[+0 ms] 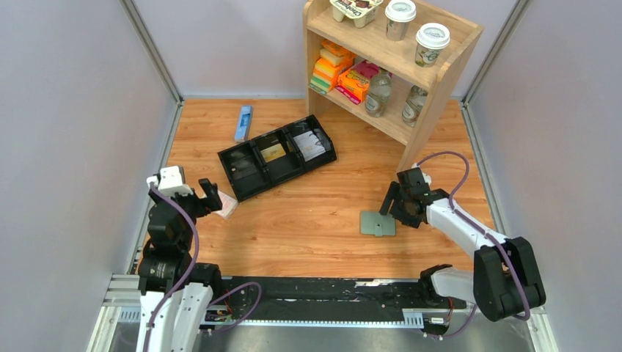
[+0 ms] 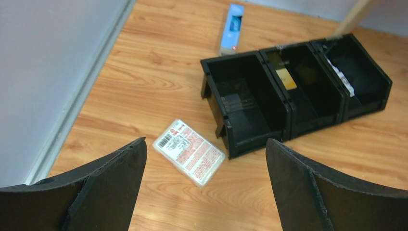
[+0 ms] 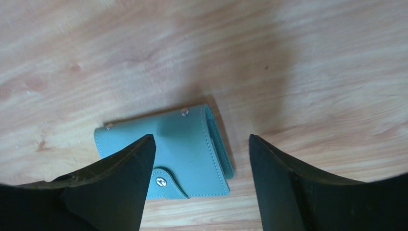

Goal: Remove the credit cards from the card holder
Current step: Move the card holder to the center of the board.

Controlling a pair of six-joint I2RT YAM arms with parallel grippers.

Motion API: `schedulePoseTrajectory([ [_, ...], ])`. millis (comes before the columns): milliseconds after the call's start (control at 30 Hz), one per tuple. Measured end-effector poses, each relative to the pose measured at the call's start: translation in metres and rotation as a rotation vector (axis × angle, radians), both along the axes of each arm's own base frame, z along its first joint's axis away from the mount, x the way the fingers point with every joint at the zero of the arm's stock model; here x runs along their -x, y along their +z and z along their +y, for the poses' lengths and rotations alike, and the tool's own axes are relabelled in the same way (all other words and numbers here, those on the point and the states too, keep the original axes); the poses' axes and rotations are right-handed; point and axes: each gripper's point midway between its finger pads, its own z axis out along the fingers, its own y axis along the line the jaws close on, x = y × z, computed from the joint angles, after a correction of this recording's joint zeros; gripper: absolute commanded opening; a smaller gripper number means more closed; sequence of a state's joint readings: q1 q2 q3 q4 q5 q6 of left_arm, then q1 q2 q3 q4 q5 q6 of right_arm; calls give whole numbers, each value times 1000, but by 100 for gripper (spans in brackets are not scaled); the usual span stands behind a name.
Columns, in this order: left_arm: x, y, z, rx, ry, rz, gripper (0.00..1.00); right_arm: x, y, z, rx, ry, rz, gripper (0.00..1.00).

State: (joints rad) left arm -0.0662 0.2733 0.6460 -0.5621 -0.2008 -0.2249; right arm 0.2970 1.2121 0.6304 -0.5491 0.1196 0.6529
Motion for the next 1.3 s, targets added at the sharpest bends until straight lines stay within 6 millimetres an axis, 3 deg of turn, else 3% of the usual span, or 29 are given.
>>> schedulePoseTrajectory([
  [167, -16, -20, -19, 11, -102, 113, 100, 22, -15, 24, -77, 104, 87, 66],
  [267, -21, -29, -31, 22, -172, 157, 100, 25, -17, 52, -101, 219, 106, 62],
  [433, -24, -31, -49, 41, -269, 170, 100, 12, -14, 121, -137, 431, 120, 60],
  [533, -23, -31, -55, 51, -304, 172, 99, 6, -11, 172, -162, 570, 104, 59],
  [700, -25, -34, -65, 84, -353, 188, 98, 2, 5, 228, -210, 708, 46, 64],
  [767, -26, -36, -70, 111, -369, 199, 98, -2, 15, 233, -220, 718, 10, 66],
  [1000, -31, -57, -92, 253, -427, 321, 98, -4, 43, 221, -217, 713, -89, 64],
  [1167, -32, -76, -112, 369, -450, 402, 94, 16, 31, 213, -203, 762, -72, 59],
  [1300, -26, -97, -140, 435, -498, 480, 89, 37, 25, 220, -162, 857, -62, 55],
])
